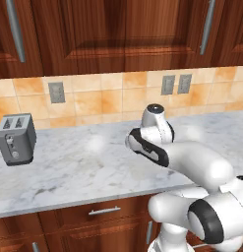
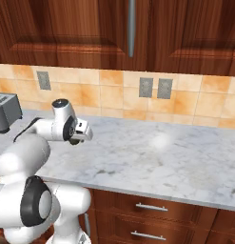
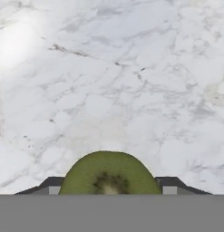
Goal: Place the kiwi in the correct fridge rack based on whether it is a fruit or vegetable. Finally, close the fridge door.
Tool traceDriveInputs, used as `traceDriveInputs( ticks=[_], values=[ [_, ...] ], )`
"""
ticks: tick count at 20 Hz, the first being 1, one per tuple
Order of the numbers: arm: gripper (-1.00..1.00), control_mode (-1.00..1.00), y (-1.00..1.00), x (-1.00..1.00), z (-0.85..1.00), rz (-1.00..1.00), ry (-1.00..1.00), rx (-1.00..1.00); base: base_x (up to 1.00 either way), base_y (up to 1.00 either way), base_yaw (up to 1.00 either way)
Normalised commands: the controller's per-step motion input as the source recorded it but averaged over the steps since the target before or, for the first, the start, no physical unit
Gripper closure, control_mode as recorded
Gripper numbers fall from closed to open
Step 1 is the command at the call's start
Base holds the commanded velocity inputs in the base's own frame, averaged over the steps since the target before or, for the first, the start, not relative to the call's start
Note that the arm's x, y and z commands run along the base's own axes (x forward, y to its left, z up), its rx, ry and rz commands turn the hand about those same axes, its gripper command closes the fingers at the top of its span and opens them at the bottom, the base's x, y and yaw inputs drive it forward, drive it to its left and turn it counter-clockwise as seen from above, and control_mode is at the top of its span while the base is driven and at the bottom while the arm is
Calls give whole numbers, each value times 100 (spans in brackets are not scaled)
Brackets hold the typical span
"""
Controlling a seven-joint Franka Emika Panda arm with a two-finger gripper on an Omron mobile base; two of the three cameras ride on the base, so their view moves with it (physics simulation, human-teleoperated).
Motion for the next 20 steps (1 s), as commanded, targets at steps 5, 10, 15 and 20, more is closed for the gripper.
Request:
traceDriveInputs(
  ticks=[5,10,15,20],
  values=[
    [100,-100,-2,-100,100,-4,0,4,0,0,0],
    [100,-100,-12,-98,95,-6,4,11,0,0,0],
    [100,-100,-18,-50,55,-5,12,10,0,0,0],
    [100,100,0,0,0,-4,1,0,-6,0,0]
  ],
)
